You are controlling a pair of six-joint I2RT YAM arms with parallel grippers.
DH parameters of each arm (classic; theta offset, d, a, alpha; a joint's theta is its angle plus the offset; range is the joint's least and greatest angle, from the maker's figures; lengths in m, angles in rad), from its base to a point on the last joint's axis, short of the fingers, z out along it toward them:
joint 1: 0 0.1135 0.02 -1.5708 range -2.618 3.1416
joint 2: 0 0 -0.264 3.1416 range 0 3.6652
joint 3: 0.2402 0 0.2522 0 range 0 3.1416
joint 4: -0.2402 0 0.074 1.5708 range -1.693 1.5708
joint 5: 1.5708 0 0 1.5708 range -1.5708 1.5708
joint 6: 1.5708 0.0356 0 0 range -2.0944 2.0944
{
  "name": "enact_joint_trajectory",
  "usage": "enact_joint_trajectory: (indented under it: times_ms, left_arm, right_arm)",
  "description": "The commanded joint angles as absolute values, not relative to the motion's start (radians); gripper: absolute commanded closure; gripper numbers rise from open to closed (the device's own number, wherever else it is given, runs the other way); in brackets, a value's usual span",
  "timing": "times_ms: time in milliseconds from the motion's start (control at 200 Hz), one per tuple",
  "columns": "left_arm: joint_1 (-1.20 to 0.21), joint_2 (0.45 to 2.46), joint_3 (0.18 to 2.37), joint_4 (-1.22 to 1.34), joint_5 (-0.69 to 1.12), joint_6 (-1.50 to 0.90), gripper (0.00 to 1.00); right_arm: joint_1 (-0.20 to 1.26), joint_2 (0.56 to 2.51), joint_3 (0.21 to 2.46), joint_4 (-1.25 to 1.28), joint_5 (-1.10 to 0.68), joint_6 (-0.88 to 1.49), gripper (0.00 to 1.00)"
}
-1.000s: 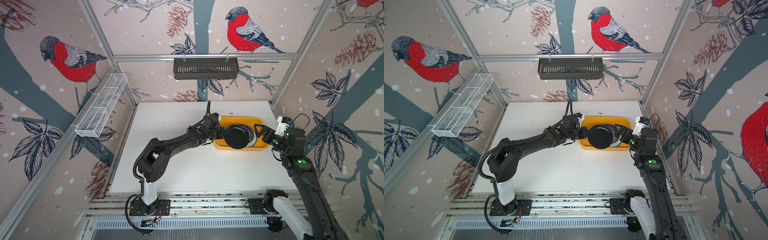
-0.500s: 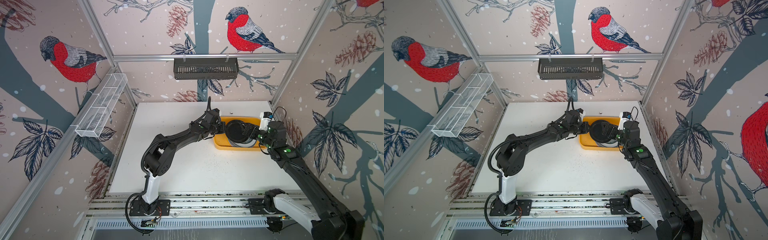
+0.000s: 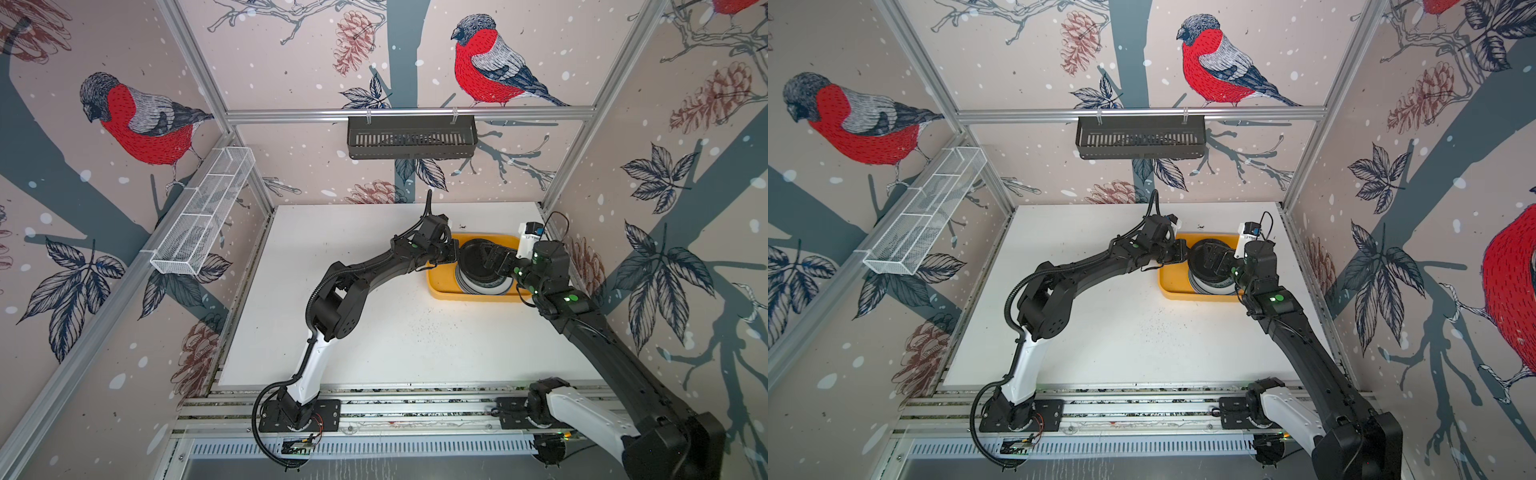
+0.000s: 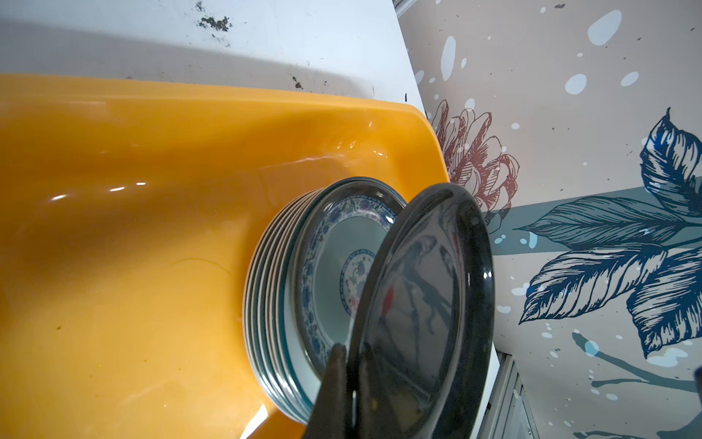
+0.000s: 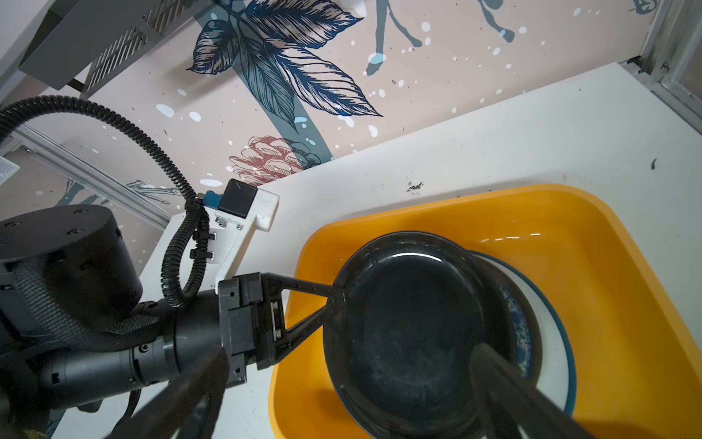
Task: Place the plates into the plastic bin on the countertop
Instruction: Place the plate in the plastic bin.
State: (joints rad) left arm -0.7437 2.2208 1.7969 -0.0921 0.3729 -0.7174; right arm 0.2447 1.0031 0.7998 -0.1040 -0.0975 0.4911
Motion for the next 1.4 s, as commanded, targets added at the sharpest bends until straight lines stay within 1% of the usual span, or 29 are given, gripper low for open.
enact_joint_trajectory:
  times_ms: [0,320,1006,1396]
  left_arm:
    - [-0.744,2.244,1.831,-0.1,0.405,-0.733,1.0]
    - [-0.749,2.294,1.887,-0.138,0.402,-0.741,1.0]
    - [-0.761,2.411,2.055,-0.26,0.393,-0.724,1.0]
    - [-0.767,2.424,2.066,-0.28,0.392,-0.722,0.99]
  right_arm:
    - [0.245,1.006,0.8,-0.081,-0.074,0.464,0.0]
    - [0.238,1.021,0.854,-0.149,-0.02,0.461,0.0]
    - [0.198,0.975,0.866,-0.175,-0.029,0.435,0.0]
    - [0.178,0.973,0.859,-0.175,-0.037,0.432,0.0]
